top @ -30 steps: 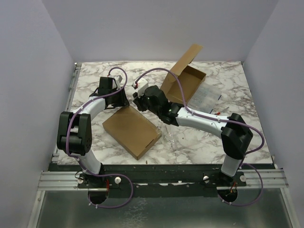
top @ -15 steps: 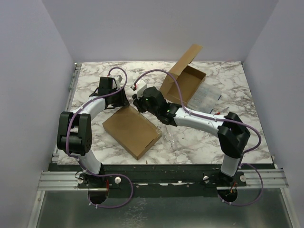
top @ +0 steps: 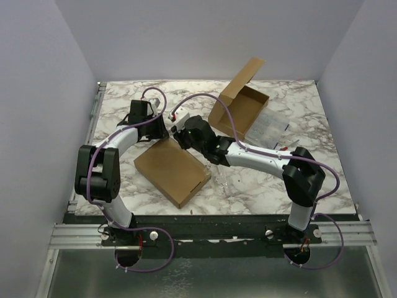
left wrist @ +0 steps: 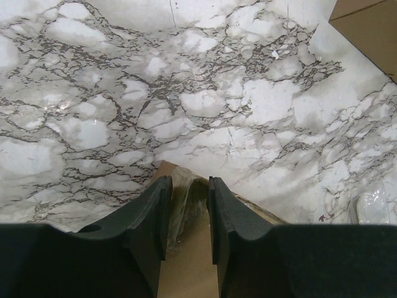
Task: Unpack the express box
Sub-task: Cut the express box at the center of the board.
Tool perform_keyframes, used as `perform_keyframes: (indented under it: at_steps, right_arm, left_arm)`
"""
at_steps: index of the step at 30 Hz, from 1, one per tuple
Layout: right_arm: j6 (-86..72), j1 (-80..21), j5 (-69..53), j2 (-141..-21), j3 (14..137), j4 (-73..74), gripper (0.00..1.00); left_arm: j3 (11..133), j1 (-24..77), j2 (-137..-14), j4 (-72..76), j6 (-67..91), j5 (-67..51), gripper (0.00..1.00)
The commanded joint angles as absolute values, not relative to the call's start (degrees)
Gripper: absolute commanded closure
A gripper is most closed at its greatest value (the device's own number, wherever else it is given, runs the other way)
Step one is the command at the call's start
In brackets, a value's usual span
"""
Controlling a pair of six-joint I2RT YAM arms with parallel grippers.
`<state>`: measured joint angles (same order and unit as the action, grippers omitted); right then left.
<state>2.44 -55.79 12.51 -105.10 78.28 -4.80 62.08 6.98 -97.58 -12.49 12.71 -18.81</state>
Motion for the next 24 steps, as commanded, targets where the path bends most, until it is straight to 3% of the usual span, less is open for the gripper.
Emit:
perform_keyframes:
  at_steps: [1, 24]
  right_arm:
    - [3.17, -56.67, 13.79, -105.71, 77.14, -0.23, 1.00]
    - [-5.89, -60.27, 19.08, -95.11, 70.80, 18.53, 1.00]
  left_arm:
    - [61.18, 6.81, -100.73, -16.17, 10.70, -11.93, 0.67]
    - [60.73, 6.84, -102.04, -14.57, 10.10, -7.16, 0.69]
